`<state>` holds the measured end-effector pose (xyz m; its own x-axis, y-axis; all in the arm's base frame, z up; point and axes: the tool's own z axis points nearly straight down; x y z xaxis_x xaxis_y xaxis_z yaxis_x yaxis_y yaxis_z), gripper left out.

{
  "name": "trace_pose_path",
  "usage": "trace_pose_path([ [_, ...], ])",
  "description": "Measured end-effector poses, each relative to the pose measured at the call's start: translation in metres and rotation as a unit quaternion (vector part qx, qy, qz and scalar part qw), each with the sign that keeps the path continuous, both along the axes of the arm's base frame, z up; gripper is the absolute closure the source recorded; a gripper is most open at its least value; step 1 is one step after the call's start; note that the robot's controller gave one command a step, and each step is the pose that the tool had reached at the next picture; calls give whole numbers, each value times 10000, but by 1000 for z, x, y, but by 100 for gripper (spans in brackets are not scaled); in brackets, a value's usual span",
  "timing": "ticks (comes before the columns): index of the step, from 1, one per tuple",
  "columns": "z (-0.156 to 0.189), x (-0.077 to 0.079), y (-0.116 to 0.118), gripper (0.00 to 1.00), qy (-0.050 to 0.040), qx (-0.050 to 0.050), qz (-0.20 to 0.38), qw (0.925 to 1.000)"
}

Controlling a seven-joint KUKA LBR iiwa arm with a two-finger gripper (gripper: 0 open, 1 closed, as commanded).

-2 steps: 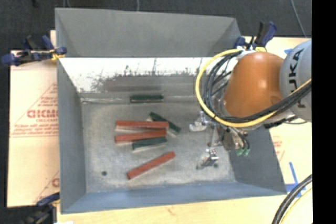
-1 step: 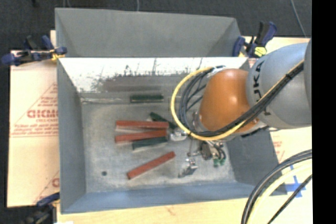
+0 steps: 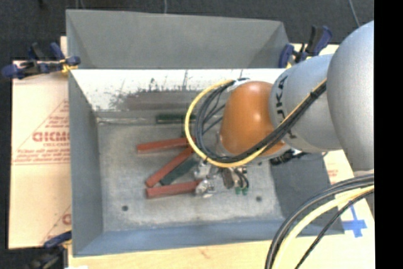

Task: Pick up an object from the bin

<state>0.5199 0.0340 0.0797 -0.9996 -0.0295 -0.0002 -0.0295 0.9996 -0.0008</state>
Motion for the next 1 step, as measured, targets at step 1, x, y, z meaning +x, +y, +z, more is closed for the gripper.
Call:
trace_pose_path([
  [1,0,0,0,100,-1,0,1,10000],
])
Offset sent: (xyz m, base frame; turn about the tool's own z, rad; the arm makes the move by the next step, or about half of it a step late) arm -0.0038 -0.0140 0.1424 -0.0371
